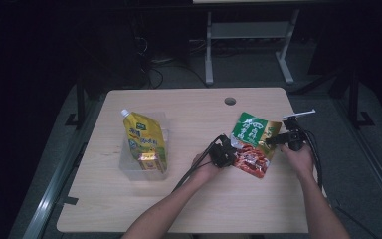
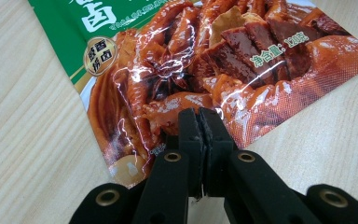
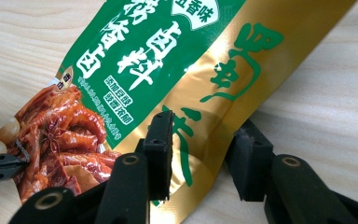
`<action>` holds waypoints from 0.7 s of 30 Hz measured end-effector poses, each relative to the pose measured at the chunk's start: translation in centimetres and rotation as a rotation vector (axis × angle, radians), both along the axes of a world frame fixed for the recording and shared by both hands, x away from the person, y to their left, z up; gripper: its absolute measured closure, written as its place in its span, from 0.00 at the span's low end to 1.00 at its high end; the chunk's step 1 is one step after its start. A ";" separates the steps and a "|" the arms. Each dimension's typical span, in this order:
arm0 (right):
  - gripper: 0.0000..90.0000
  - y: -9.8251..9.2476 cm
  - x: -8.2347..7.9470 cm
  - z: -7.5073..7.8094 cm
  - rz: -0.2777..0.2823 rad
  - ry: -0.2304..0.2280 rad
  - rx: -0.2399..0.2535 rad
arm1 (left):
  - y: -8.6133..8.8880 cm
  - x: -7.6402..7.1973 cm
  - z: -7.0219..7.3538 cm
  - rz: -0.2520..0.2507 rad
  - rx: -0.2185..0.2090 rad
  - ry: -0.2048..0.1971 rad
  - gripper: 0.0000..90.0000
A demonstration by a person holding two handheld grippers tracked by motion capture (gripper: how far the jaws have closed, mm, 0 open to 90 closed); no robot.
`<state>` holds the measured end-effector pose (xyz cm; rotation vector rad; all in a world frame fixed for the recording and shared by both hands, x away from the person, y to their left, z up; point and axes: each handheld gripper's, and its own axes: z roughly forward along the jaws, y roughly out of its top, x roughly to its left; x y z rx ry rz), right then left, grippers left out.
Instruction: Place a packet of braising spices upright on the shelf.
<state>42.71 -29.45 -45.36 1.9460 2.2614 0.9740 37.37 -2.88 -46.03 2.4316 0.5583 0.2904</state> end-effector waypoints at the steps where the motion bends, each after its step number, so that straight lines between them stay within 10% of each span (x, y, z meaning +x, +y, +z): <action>1: 0.71 0.1 0.0 0.0 0.002 -0.001 0.001 | 0.0 0.0 0.0 0.000 0.002 -0.001 0.98; 21: 0.99 0.7 0.2 -0.3 -0.013 -0.005 -0.020 | -0.1 -0.1 0.0 -0.001 0.003 -0.005 0.97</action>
